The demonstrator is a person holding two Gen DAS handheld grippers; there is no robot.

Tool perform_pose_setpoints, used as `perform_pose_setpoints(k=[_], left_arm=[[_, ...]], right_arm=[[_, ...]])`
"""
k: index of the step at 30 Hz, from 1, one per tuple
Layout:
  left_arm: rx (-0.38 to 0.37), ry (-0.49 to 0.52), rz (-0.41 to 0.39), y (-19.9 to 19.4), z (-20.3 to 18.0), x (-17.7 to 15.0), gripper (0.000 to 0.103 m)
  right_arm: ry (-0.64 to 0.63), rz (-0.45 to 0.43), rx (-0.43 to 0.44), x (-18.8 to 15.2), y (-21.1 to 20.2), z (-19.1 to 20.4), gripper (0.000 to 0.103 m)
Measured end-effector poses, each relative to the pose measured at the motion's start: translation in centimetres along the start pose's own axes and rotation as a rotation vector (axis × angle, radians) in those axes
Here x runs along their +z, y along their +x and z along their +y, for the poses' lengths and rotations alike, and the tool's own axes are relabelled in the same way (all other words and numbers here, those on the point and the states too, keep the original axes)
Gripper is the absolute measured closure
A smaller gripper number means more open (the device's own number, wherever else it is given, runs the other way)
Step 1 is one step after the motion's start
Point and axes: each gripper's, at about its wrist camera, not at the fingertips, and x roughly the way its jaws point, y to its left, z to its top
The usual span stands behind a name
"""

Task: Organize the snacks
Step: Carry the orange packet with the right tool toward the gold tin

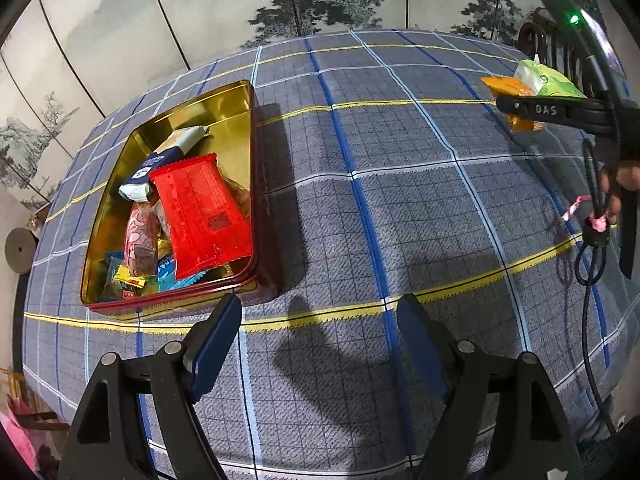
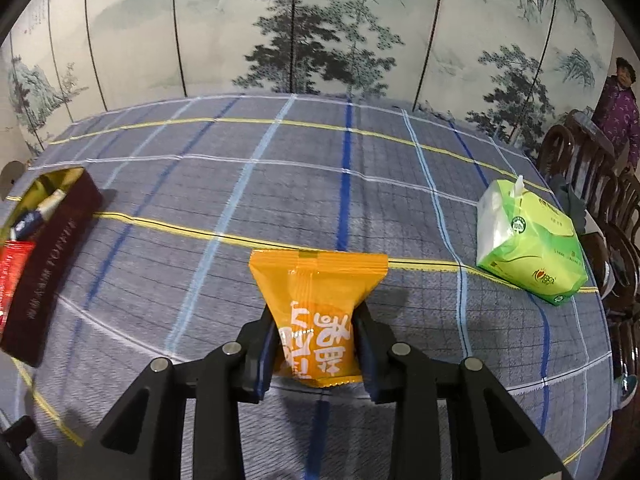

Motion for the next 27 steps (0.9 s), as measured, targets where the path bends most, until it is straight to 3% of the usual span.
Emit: perform_pose_setpoints(k=[27], left_arm=[[-0.001,-0.031,0.008,0.1,1.1,-1.4,0.023]], right_arm=[[-0.098,-0.086,0.143,0.5,-6.9,6.9,0.069]])
